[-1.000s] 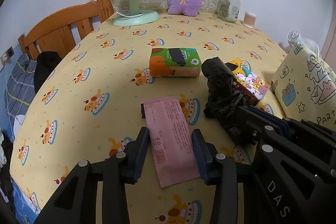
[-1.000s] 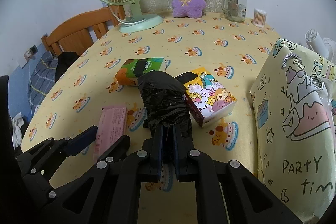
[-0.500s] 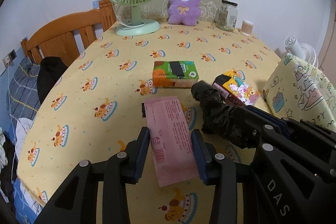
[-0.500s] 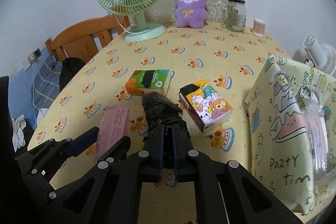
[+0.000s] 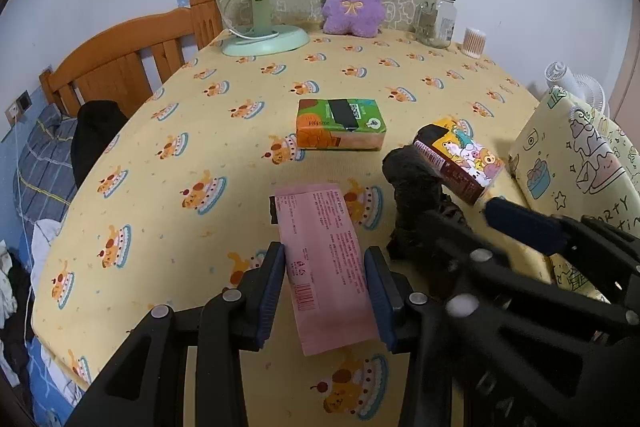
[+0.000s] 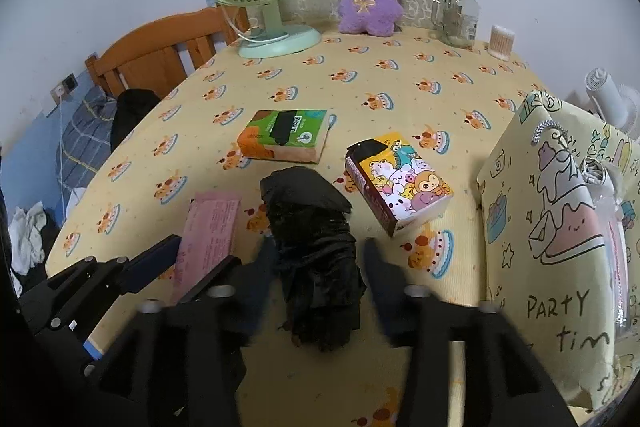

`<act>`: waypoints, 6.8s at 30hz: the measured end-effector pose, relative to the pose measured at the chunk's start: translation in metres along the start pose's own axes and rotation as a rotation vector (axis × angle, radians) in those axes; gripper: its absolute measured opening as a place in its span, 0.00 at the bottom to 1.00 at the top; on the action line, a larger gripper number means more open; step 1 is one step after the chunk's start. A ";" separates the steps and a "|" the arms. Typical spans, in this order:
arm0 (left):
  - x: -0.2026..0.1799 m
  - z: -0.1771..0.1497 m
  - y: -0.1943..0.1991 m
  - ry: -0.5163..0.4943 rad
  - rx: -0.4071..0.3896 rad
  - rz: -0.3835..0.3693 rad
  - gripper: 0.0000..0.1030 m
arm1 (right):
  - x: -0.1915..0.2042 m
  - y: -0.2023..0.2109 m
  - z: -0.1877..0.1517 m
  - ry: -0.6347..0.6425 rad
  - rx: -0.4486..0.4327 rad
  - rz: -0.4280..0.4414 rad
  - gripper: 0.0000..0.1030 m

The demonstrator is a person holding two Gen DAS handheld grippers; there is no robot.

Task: Organize soft objects
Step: 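Lift and carry the black bag and pink packet in both grippers to the gift box, then lower the bag and packet into the gift box and open both grippers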

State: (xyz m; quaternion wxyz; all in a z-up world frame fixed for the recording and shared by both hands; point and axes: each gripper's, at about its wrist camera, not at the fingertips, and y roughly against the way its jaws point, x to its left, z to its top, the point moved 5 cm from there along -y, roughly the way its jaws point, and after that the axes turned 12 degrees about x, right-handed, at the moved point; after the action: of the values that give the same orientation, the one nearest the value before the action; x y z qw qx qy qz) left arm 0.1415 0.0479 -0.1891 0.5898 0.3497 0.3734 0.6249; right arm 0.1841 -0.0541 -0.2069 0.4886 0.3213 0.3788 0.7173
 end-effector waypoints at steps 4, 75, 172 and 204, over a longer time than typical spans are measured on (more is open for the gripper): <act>0.000 0.001 -0.008 -0.005 0.017 -0.003 0.40 | -0.002 -0.010 0.002 -0.010 0.027 0.012 0.57; -0.043 0.049 0.126 -0.062 -0.285 -0.029 0.40 | -0.024 0.144 0.035 -0.034 -0.279 -0.060 0.39; -0.248 0.049 0.050 -0.436 -0.085 -0.177 0.82 | -0.234 0.103 -0.016 -0.393 -0.173 -0.114 0.75; -0.205 0.037 0.124 -0.381 -0.232 -0.191 0.96 | -0.178 0.183 -0.029 -0.358 -0.328 -0.243 0.96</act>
State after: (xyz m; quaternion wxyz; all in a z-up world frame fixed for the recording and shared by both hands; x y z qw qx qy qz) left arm 0.1269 -0.1575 -0.0614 0.7422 0.3542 0.2126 0.5277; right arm 0.1329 -0.2721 -0.0811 0.6758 0.3115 0.2008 0.6371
